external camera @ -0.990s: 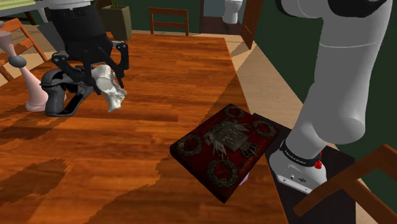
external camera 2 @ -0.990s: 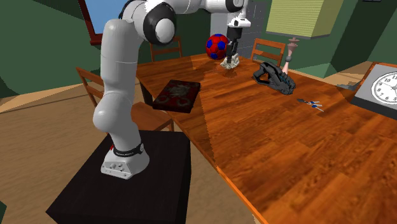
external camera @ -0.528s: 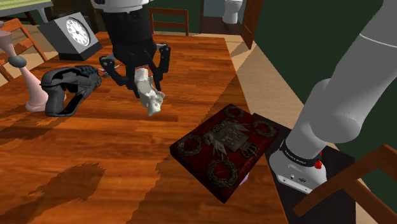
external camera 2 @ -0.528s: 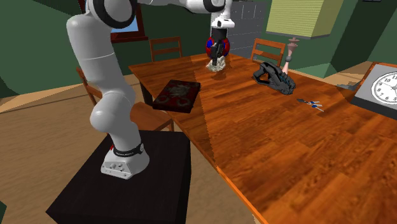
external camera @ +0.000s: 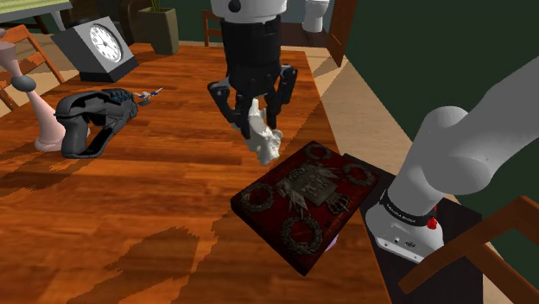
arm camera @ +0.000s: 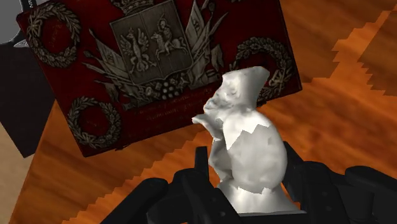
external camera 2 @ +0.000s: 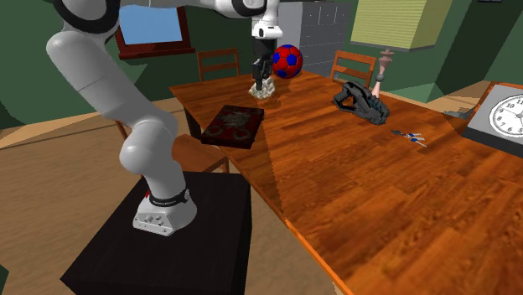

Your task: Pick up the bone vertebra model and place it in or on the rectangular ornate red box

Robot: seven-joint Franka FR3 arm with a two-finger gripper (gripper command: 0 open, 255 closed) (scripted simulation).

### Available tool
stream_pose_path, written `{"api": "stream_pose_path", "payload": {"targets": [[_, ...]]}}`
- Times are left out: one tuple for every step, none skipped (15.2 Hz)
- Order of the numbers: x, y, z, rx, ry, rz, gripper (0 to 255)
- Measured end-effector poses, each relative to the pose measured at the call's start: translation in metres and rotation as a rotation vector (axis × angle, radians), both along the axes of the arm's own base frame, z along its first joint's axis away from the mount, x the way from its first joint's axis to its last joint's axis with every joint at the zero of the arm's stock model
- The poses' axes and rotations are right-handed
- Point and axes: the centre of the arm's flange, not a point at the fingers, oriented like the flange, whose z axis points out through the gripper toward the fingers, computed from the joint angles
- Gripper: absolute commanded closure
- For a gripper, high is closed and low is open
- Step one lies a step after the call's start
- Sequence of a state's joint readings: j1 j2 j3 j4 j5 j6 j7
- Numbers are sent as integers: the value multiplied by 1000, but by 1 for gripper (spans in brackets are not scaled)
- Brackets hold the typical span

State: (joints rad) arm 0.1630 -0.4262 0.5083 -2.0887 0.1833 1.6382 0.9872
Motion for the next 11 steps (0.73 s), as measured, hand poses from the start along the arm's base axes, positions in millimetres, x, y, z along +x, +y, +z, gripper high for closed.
{"api": "stream_pose_path", "payload": {"targets": [[-13, -4, 3, 0, 0, 0, 255], [-23, -11, 2, 0, 0, 0, 255], [-37, -16, 4, 0, 0, 0, 255], [-48, -23, 2, 0, -1, 0, 255], [-57, -30, 2, 0, -1, 0, 255], [-66, -36, 2, -1, -1, -1, 255], [-82, -44, 5, 0, 0, -1, 255], [-87, -49, 1, 0, 0, 0, 255], [-90, -51, -4, 0, 0, 0, 255], [-92, -53, -9, 1, 0, 0, 255], [-93, -53, -14, 1, 1, 0, 255]]}}
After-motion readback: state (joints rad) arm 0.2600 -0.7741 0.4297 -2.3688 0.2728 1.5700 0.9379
